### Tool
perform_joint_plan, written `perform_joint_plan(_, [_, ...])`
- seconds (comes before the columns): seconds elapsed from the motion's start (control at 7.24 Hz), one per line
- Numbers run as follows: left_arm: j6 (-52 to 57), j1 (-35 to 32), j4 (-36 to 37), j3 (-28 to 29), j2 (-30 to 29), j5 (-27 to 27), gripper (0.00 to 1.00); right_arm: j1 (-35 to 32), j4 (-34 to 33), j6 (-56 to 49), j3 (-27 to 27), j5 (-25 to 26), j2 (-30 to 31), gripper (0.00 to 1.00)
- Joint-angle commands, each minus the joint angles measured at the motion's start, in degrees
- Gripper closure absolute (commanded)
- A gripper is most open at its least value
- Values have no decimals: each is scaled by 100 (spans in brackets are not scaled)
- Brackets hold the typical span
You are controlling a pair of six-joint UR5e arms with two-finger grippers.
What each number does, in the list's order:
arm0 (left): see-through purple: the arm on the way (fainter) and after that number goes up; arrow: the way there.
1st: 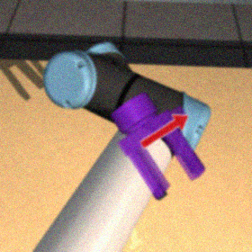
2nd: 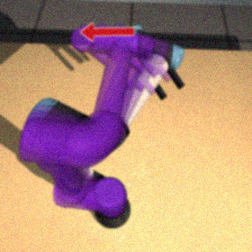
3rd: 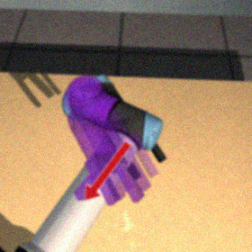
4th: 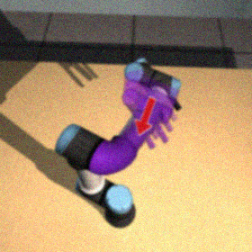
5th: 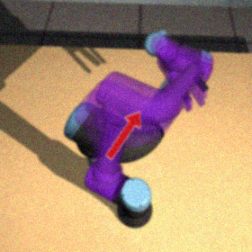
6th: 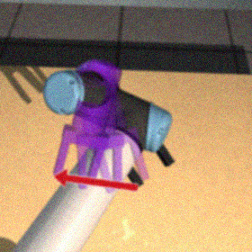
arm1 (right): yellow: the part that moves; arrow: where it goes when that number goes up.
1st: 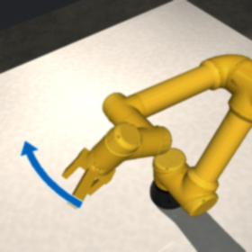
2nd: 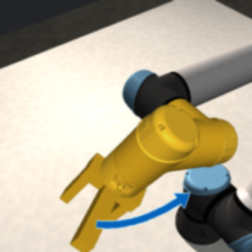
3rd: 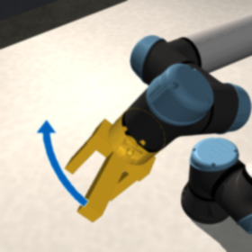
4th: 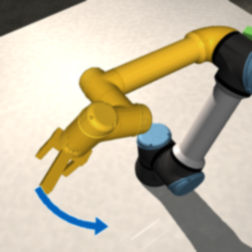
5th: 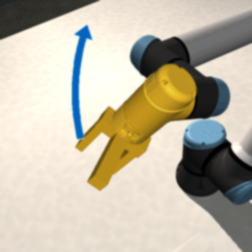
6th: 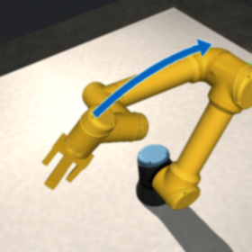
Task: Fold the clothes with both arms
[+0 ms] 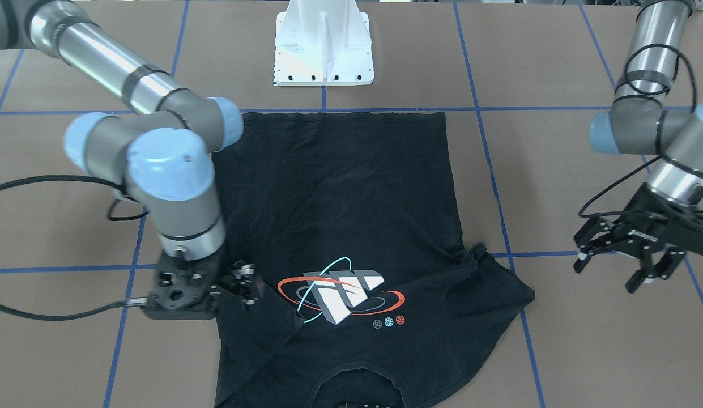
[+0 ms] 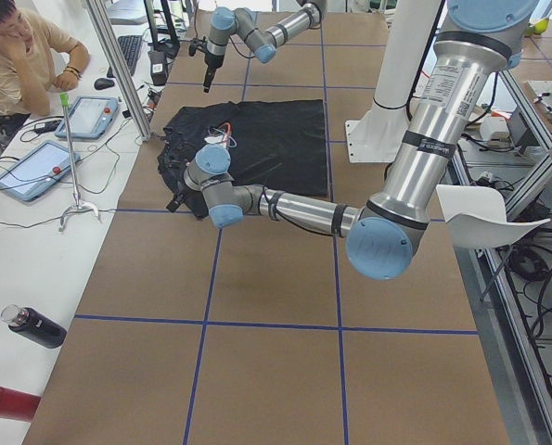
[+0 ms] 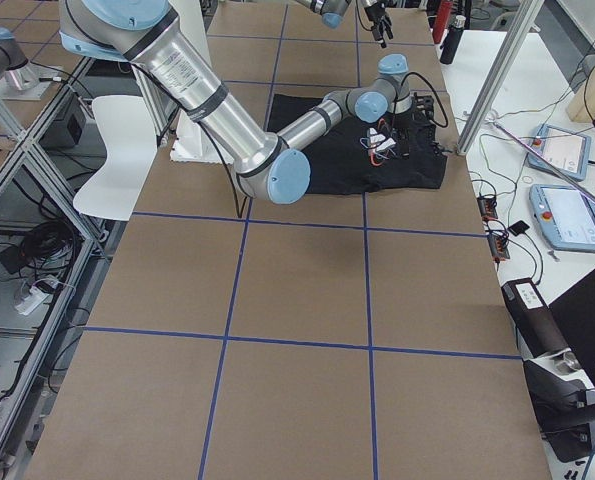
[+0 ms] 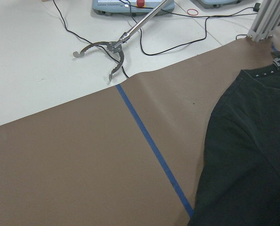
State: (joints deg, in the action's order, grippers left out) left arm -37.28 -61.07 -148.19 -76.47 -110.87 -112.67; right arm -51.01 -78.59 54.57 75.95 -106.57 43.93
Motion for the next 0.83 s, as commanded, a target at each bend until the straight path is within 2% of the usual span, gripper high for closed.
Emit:
perform_joint_plan(0.0, [-515, 620, -52, 666, -469, 708, 0, -557, 89, -1041, 778, -548, 955, 0])
perform_joint_plan(0.14, [-769, 832, -331, 912, -523, 1076, 1, -655, 90, -1210, 972, -619, 1185, 0])
perform_joint_plan(0.28, [-998, 973, -769, 1271, -541, 1237, 12, -665, 90, -1212, 983, -628, 1222, 0])
perform_joint_plan(0.41, [-1201, 1079, -886, 1423, -541, 1438, 27, -665, 90, -1194, 983, -628, 1223, 0])
perform_joint_plan(0.69, [-1203, 1159, -896, 1451, -541, 1502, 36, -665, 90, -1194, 974, -620, 1240, 0])
